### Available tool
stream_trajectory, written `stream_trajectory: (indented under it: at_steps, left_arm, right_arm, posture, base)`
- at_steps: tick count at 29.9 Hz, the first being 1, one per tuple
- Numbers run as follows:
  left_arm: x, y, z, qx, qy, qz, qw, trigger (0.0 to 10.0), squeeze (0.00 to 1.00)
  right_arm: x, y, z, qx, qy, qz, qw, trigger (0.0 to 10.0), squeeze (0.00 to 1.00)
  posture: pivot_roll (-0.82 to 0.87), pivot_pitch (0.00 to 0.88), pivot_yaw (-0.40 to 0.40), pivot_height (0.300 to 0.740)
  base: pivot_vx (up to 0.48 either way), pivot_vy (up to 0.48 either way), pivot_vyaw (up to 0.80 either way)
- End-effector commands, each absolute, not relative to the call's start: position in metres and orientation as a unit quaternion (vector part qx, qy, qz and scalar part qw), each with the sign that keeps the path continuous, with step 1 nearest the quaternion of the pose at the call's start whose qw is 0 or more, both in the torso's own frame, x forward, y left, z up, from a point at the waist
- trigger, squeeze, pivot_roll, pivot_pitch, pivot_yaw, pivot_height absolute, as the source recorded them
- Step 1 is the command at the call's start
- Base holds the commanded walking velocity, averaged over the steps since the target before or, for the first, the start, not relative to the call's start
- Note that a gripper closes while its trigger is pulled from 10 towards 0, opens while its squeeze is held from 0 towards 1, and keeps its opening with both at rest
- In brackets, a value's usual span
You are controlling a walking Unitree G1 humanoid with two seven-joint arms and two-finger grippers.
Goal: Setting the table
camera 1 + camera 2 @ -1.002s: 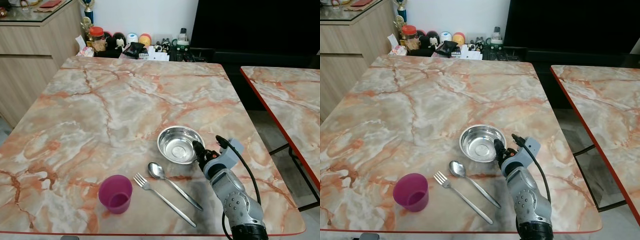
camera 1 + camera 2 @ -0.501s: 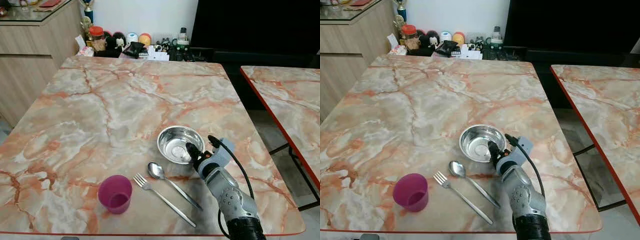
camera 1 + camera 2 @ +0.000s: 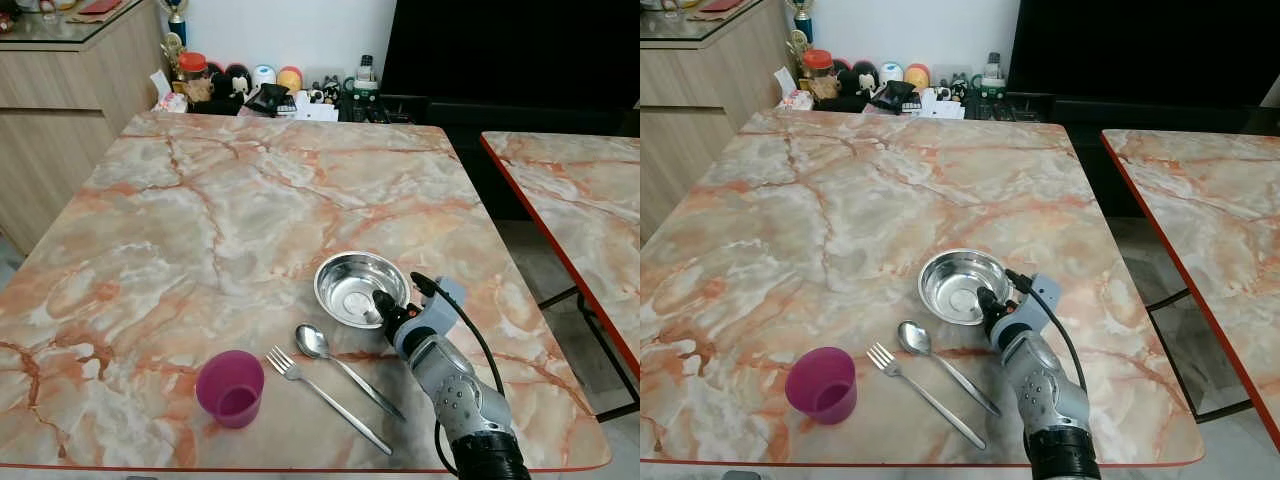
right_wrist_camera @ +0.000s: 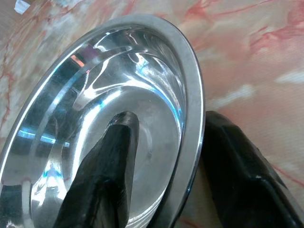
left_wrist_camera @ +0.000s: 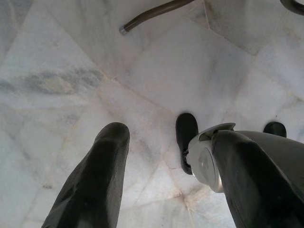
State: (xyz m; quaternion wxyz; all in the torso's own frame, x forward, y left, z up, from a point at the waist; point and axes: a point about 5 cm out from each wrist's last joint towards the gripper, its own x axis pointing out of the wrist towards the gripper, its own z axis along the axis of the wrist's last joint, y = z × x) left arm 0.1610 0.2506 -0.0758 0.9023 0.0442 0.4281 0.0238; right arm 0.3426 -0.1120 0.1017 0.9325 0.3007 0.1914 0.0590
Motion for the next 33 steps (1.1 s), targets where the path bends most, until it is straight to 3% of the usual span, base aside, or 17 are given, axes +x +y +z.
stream_trajectory:
  at_steps: [1,6,7,8,9,10,29,33]
  left_arm:
    - [0.151,0.25,-0.081,0.056,0.448,0.015,0.892,10.0,0.0]
    - [0.152,0.249,-0.081,0.055,0.447,0.016,0.893,10.0,0.0]
    - [0.152,0.248,-0.081,0.055,0.447,0.016,0.893,10.0,0.0]
    - [0.152,0.248,-0.081,0.055,0.446,0.016,0.893,10.0,0.0]
    - [0.153,0.248,-0.081,0.055,0.446,0.016,0.893,10.0,0.0]
    - [0.153,0.248,-0.081,0.054,0.446,0.016,0.893,10.0,0.0]
    - [0.155,0.245,-0.08,0.053,0.44,0.013,0.896,10.0,0.0]
    - [0.154,0.245,-0.081,0.055,0.44,0.017,0.896,10.0,0.0]
  right_arm:
    - [0.343,-0.11,0.101,0.296,0.193,0.057,0.934,10.0,0.0]
    - [0.344,-0.109,0.104,0.294,0.183,0.059,0.936,10.0,0.0]
    - [0.344,-0.108,0.104,0.294,0.183,0.061,0.936,8.5,0.0]
    - [0.344,-0.108,0.104,0.295,0.183,0.061,0.936,8.5,0.0]
    - [0.344,-0.107,0.104,0.295,0.183,0.063,0.936,3.3,0.0]
    - [0.344,-0.107,0.104,0.295,0.183,0.064,0.936,0.0,0.0]
    - [0.345,-0.108,0.107,0.302,0.168,0.059,0.936,0.0,0.0]
    - [0.346,-0.118,0.114,0.313,0.114,0.028,0.943,1.3,0.0]
  posture:
    - [0.1,0.105,-0.051,0.74]
    - [0.1,0.108,-0.051,0.74]
    - [0.1,0.108,-0.051,0.74]
    - [0.1,0.113,-0.053,0.74]
    - [0.1,0.114,-0.055,0.74]
    - [0.1,0.114,-0.055,0.74]
    - [0.1,0.13,-0.063,0.74]
    - [0.1,0.131,-0.063,0.74]
  base:
    - [0.0,0.0,0.0]
    - [0.0,0.0,0.0]
    - [0.0,0.0,0.0]
    - [0.0,0.0,0.0]
    - [0.0,0.0,0.0]
    - [0.0,0.0,0.0]
    - [0.0,0.0,0.0]
    - [0.0,0.0,0.0]
